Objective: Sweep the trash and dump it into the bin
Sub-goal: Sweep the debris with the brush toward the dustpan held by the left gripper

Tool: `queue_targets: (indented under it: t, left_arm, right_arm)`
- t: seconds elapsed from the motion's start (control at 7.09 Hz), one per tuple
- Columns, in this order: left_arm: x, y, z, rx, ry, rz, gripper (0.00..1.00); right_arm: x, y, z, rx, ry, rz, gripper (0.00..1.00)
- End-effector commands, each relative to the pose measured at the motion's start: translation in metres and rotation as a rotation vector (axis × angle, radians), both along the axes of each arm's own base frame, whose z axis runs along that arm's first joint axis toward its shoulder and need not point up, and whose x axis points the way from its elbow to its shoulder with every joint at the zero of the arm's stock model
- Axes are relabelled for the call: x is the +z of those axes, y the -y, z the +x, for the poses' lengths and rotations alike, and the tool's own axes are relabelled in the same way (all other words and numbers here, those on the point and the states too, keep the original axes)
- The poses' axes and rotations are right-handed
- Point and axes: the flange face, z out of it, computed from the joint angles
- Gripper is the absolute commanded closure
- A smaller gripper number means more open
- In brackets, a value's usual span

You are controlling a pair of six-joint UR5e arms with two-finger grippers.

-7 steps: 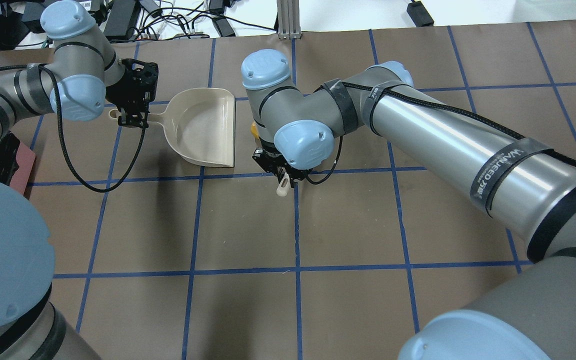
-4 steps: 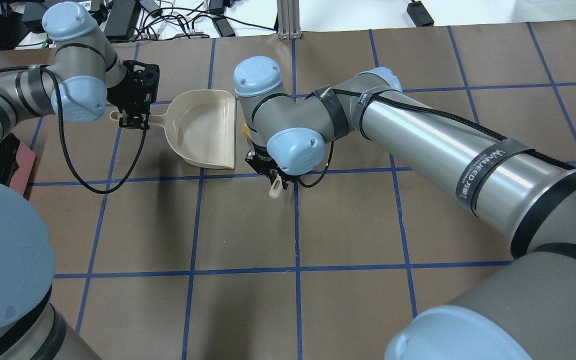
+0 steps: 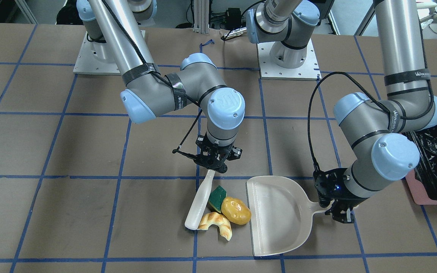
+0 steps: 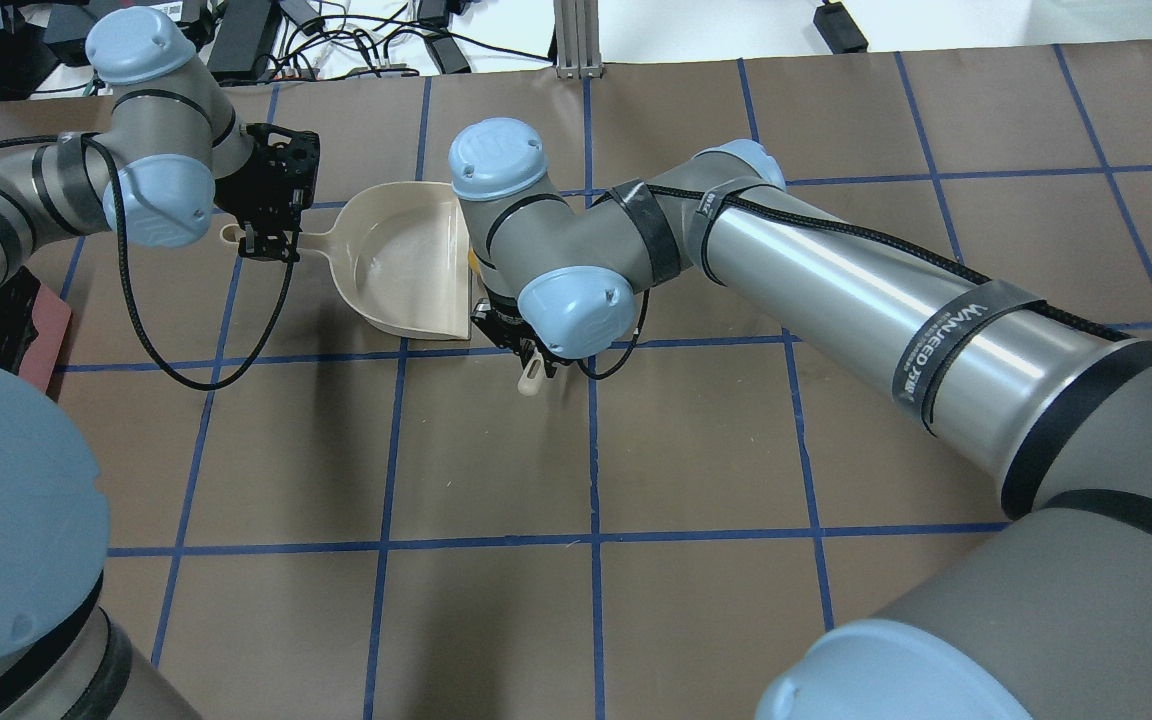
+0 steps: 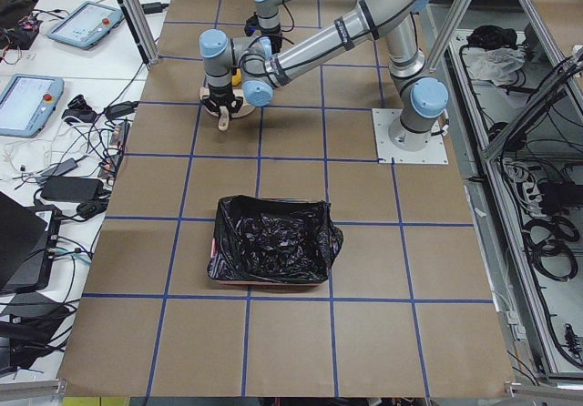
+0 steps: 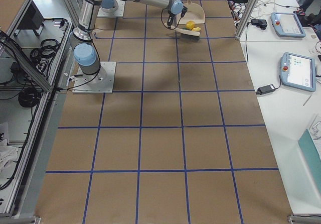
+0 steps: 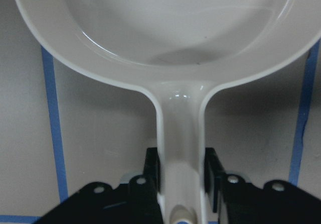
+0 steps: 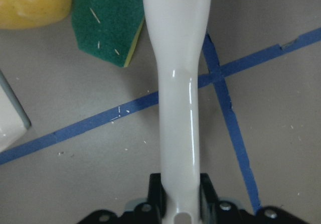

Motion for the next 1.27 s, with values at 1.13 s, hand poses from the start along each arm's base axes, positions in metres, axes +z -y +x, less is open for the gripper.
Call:
queue_targets:
  t: [1.13]
  left_arm:
    - [0.005, -0.001, 0.000, 0.006, 0.001, -0.008, 0.67]
  right_arm:
    - [-0.007, -0.008, 0.040, 0.045, 0.064, -0.036, 1.00]
